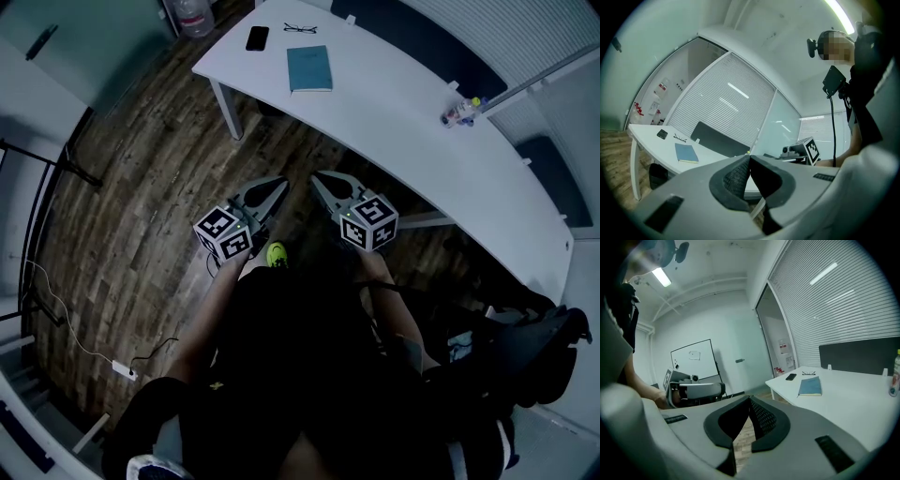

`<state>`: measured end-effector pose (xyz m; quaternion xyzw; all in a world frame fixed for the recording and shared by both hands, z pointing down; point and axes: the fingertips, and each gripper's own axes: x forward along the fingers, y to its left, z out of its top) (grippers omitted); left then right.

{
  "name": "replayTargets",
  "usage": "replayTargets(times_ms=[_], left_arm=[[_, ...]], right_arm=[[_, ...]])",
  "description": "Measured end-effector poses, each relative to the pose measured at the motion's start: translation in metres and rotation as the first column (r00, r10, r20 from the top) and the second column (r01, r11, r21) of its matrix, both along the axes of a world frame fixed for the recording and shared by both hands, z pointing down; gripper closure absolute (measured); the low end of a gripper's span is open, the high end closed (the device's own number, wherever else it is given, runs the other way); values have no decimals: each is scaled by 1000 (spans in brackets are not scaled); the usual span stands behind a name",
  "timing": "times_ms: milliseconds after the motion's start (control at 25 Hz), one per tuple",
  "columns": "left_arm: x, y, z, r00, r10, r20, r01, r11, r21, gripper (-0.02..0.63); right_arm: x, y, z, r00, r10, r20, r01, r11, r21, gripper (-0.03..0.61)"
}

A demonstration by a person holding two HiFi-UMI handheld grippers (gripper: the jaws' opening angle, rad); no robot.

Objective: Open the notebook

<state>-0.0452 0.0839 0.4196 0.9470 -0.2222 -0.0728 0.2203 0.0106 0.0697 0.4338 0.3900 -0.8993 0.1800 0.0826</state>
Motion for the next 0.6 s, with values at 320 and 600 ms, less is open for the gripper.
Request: replayTargets(times_ms=[320, 600], left_arm=[[5, -22, -3, 1000, 23, 2, -23, 1000, 19, 598], [6, -53, 3, 1000, -5, 0, 5, 1000, 27, 598]], right_arm=[[3, -24, -5, 1000, 20, -12, -20, 999, 28, 572], [6, -55, 5, 1000, 17, -13, -16, 1000, 20, 572]])
